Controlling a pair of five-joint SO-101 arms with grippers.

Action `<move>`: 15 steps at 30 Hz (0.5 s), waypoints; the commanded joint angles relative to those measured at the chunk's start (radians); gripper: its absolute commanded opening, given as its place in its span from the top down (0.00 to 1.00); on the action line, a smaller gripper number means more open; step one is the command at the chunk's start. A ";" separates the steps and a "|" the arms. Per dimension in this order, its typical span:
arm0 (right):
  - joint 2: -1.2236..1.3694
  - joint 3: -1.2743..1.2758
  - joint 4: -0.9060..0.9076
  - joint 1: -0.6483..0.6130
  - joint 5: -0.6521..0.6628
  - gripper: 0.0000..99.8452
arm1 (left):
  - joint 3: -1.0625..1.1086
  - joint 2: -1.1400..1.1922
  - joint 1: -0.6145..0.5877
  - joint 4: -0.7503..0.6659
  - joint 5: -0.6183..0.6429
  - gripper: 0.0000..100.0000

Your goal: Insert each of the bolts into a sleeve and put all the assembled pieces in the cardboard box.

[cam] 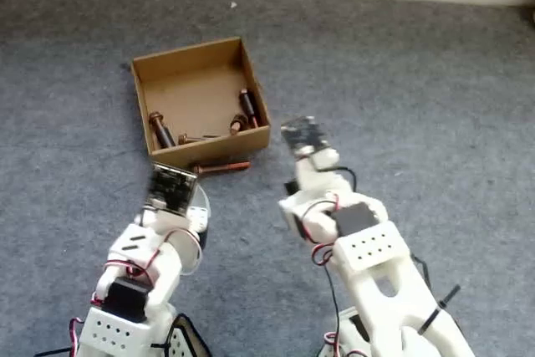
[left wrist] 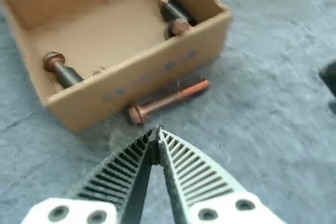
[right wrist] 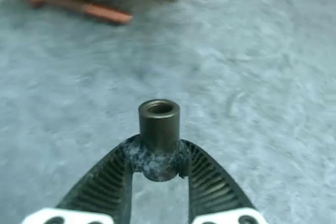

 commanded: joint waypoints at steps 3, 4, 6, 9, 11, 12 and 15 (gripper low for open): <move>-0.036 0.054 -0.197 0.116 -0.014 0.99 | -0.001 0.004 0.022 -0.097 0.021 0.99; -0.036 0.064 -0.208 0.116 -0.015 0.99 | -0.001 0.004 0.024 -0.109 0.060 0.99; -0.036 0.077 -0.229 0.120 -0.015 0.99 | -0.002 0.004 0.024 -0.130 0.160 0.99; -0.036 0.077 -0.246 0.131 -0.054 0.99 | -0.002 0.010 0.024 -0.157 0.264 0.99; -0.036 0.077 -0.246 0.143 -0.074 0.99 | -0.004 0.012 0.025 -0.186 0.311 0.99; -0.036 0.077 -0.246 0.143 -0.074 0.99 | -0.004 0.012 0.025 -0.203 0.328 0.99; -0.036 0.077 -0.246 0.143 -0.072 0.99 | -0.028 0.015 0.027 -0.224 0.362 0.99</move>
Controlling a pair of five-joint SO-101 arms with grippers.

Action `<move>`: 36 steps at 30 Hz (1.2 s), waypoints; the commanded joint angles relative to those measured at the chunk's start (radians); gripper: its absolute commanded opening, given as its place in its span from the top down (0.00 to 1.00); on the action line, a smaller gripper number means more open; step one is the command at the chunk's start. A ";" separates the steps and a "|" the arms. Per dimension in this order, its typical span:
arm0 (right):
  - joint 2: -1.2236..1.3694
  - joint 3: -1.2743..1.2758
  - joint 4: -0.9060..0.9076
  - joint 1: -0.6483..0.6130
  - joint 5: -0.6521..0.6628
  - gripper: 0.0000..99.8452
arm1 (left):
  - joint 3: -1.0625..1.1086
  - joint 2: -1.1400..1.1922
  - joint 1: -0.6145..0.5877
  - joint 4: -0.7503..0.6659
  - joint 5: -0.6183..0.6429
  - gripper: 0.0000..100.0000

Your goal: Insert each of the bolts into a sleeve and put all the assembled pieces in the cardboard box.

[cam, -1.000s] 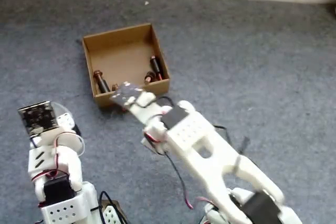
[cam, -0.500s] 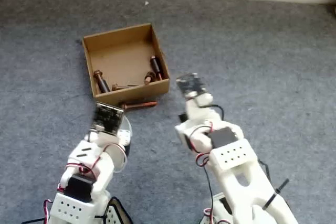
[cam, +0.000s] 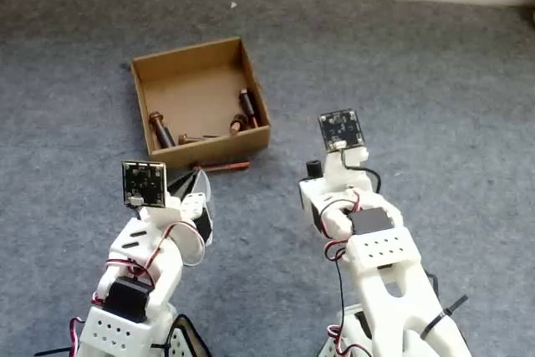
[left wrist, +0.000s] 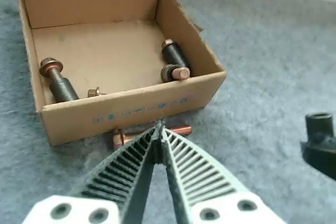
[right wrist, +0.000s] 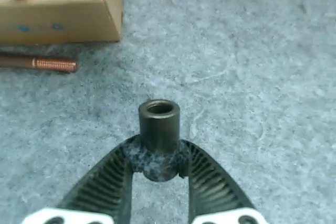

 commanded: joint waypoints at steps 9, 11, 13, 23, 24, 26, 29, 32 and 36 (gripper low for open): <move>-0.031 -0.012 -0.030 0.012 -0.017 0.99 | -0.213 0.007 0.018 0.068 0.249 0.99; -0.031 -0.012 -0.030 0.012 -0.017 0.99 | -0.223 0.007 0.018 0.068 0.259 0.99; -0.031 -0.012 -0.030 0.012 -0.017 0.99 | -0.223 0.007 0.018 0.066 0.273 0.99; -0.031 -0.012 -0.030 0.012 -0.017 0.99 | -0.226 0.007 0.018 0.064 0.278 0.99; -0.031 -0.012 -0.030 0.012 -0.017 0.99 | -0.234 0.008 0.018 0.066 0.278 0.99; -0.031 -0.012 -0.030 0.012 -0.015 0.99 | -0.257 0.018 0.018 0.066 0.278 0.99; -0.031 -0.012 -0.030 0.012 -0.014 0.99 | -0.334 0.114 0.018 0.068 0.279 0.99; -0.031 -0.012 -0.030 0.012 -0.012 0.99 | -0.423 0.300 0.018 0.068 0.281 0.99; -0.031 -0.012 -0.030 0.012 -0.011 0.99 | -0.530 0.590 0.018 0.068 0.345 0.99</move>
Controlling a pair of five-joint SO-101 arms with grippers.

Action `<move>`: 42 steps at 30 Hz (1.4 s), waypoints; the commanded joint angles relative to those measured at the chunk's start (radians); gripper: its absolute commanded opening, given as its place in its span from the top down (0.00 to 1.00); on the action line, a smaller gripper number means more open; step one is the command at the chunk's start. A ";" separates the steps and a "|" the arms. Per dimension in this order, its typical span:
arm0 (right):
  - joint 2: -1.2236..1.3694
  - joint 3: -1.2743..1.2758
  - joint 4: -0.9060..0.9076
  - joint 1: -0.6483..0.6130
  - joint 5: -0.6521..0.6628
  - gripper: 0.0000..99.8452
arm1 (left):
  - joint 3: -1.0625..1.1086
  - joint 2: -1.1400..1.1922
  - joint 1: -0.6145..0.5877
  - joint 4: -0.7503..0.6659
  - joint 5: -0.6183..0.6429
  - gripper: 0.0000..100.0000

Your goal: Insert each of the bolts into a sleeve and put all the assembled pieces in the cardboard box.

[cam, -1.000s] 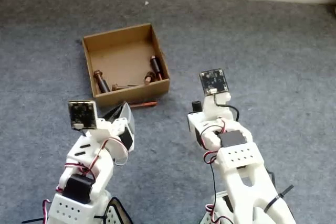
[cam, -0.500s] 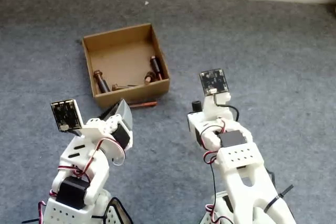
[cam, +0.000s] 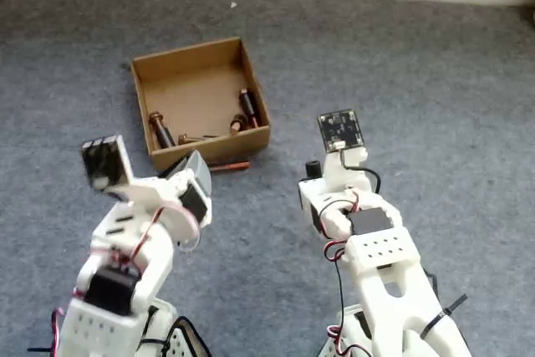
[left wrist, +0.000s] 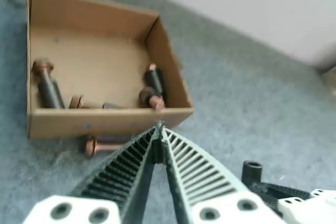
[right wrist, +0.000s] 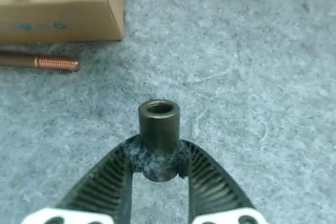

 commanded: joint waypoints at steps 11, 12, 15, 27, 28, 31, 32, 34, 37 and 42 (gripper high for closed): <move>-0.031 -0.016 -0.028 0.016 -0.006 0.99 | -0.354 0.854 -0.010 -0.003 0.319 0.83; -0.031 -0.016 -0.028 0.016 -0.006 0.99 | -0.367 0.892 -0.010 -0.002 0.325 0.79; -0.033 -0.016 -0.028 0.016 -0.006 0.99 | -0.409 0.989 -0.012 0.000 0.344 0.79; -0.033 -0.016 -0.028 0.016 -0.005 0.99 | -0.558 1.276 -0.067 -0.003 0.397 0.81; -0.033 -0.016 -0.028 0.016 -0.005 0.99 | -0.572 1.300 -0.071 -0.003 0.397 0.81; -0.033 -0.016 -0.028 0.016 -0.005 0.99 | -0.615 1.386 -0.071 -0.003 0.397 0.81; -0.033 -0.016 -0.028 0.016 -0.005 0.99 | -0.633 1.419 -0.073 -0.003 0.397 0.81; -0.033 -0.015 -0.028 0.016 -0.005 0.99 | -0.670 1.478 -0.076 -0.003 0.397 0.81; -0.033 -0.015 -0.028 0.016 -0.005 0.99 | -0.730 1.560 -0.110 0.002 0.397 0.81; -0.033 -0.013 -0.028 0.016 -0.005 0.99 | -0.803 1.646 -0.191 0.002 0.397 0.81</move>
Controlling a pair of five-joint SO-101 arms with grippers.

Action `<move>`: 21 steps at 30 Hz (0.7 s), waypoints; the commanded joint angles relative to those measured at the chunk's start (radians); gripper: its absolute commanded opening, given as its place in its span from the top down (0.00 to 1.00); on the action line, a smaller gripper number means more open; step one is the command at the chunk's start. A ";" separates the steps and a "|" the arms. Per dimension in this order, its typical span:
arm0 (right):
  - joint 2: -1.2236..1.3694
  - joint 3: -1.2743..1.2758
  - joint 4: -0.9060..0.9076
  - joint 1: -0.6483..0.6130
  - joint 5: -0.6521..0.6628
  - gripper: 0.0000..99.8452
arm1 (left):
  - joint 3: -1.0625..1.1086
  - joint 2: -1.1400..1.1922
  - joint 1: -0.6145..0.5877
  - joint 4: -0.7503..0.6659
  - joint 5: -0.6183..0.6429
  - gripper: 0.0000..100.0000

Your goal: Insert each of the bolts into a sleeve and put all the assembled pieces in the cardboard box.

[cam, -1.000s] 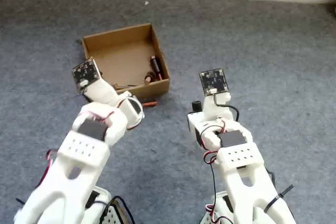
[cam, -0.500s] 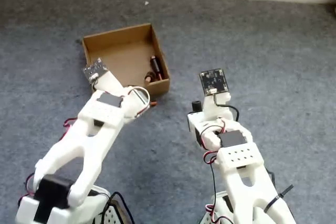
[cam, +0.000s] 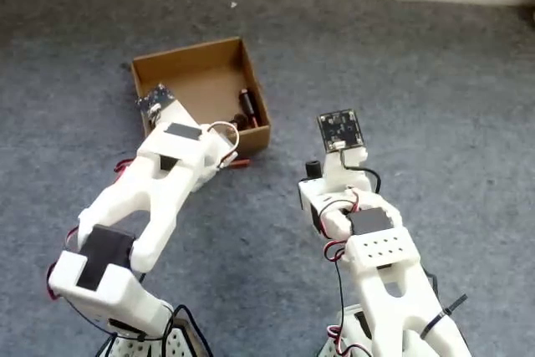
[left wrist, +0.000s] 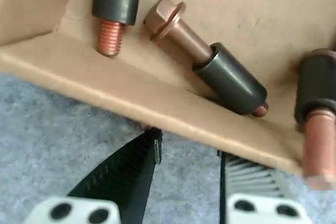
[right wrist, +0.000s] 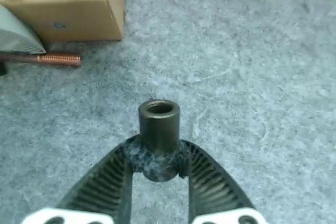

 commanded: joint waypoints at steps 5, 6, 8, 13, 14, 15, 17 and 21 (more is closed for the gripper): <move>-0.033 -0.013 -0.028 0.016 -0.005 0.99 | -0.088 0.068 -0.081 0.009 0.000 0.83; -0.033 -0.013 -0.028 0.016 -0.005 0.99 | -0.093 0.073 -0.082 0.026 0.000 0.84; -0.033 -0.013 -0.028 0.016 -0.005 0.99 | -0.094 0.076 -0.087 0.049 0.000 0.89; -0.035 -0.013 -0.027 0.016 -0.005 0.99 | -0.088 0.074 -0.087 0.072 -0.002 0.97; -0.038 -0.013 -0.027 0.016 -0.005 0.99 | -0.088 0.073 -0.087 0.072 -0.003 0.98; -0.039 -0.013 -0.027 0.016 -0.005 0.99 | -0.088 0.068 -0.087 0.072 -0.005 1.00; -0.041 -0.012 -0.025 0.016 -0.005 0.99 | -0.087 0.068 -0.087 0.074 -0.005 0.99; -0.041 -0.012 -0.025 0.016 -0.005 0.99 | -0.099 0.062 -0.087 0.135 -0.006 0.99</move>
